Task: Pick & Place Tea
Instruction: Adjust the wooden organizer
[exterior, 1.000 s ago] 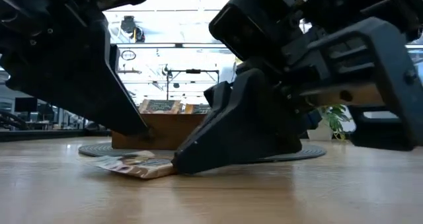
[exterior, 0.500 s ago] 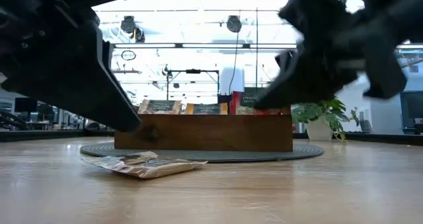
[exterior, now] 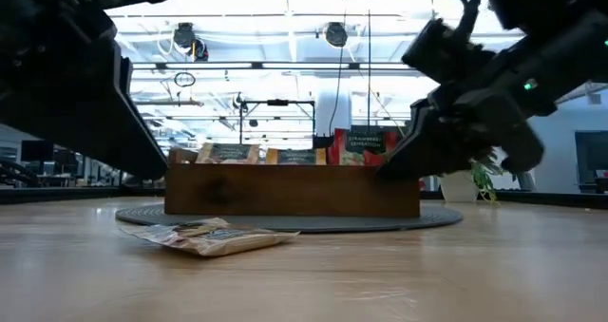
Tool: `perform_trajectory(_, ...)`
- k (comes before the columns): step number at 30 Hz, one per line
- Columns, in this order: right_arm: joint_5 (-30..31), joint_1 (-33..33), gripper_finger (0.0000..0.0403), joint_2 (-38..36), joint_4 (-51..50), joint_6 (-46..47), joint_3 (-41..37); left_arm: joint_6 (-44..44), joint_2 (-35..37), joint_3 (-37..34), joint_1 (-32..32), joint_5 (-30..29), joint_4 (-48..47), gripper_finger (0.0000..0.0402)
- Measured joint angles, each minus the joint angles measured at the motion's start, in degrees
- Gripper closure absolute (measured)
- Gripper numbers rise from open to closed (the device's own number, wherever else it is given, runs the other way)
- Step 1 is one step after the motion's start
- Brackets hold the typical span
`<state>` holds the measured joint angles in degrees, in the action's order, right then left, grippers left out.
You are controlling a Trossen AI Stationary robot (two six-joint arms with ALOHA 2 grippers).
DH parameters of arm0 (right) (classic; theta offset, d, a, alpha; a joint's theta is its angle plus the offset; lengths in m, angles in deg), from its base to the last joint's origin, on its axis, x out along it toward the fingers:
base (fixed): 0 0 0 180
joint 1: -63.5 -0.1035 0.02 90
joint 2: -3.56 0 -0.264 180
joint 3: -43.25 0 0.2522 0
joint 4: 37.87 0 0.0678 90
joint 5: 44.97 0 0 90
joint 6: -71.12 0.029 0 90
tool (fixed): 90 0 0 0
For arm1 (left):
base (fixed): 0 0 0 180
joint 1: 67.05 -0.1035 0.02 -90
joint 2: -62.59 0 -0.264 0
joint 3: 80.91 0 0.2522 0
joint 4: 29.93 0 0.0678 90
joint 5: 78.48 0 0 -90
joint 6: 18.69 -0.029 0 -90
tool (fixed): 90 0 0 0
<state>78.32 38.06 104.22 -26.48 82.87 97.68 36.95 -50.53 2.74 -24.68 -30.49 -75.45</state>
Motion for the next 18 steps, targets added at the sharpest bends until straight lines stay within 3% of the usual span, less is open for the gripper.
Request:
perform_trajectory(9,-0.65,3.63,0.0403,0.04,-0.60,-0.26,0.02,1.31,0.00,0.02,-0.20,-2.55,-2.11,0.0300)
perform_trajectory(18,-3.54,3.63,0.0403,0.02,-0.12,-0.44,0.04,15.41,-0.03,0.02,-2.95,-6.59,-14.11,0.0300)
